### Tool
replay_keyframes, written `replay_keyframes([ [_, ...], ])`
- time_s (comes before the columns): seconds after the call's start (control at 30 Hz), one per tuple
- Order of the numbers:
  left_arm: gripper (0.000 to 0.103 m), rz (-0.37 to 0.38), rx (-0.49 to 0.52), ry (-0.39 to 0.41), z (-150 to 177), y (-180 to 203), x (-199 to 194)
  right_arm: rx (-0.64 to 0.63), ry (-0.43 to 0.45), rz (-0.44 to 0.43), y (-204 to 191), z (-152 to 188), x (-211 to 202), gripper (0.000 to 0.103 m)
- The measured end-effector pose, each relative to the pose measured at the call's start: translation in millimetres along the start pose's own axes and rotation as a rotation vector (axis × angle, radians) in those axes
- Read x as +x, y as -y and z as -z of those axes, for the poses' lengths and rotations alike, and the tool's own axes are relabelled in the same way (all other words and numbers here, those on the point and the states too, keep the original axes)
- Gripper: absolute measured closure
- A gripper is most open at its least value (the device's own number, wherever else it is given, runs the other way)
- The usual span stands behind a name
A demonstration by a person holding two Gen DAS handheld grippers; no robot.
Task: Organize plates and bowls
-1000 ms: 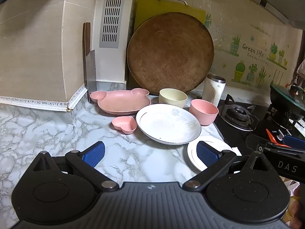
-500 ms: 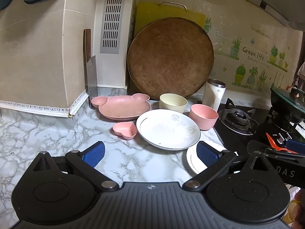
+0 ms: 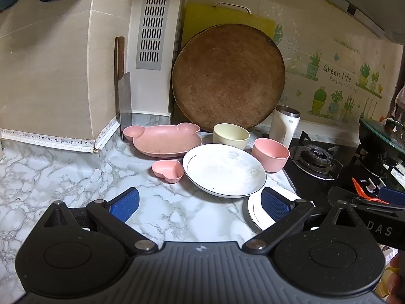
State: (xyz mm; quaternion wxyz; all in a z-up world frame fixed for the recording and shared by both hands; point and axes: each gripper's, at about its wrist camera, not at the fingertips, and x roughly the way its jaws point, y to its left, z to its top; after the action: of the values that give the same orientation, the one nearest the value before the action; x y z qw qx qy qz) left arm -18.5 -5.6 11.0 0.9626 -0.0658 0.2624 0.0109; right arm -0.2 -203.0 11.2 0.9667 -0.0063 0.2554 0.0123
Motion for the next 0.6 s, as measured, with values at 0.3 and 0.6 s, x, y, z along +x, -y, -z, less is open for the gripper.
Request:
replay_keyframes([
  [0.3,0.0,-0.012,-0.004,0.001,-1,-9,-5,0.007,-0.007,-0.019,-1,-3,-1,0.001],
  [0.6,0.0,-0.019,-0.021,0.001,-6,-13,-1,0.0,-0.005,-0.044,-1,-9,7,0.001],
])
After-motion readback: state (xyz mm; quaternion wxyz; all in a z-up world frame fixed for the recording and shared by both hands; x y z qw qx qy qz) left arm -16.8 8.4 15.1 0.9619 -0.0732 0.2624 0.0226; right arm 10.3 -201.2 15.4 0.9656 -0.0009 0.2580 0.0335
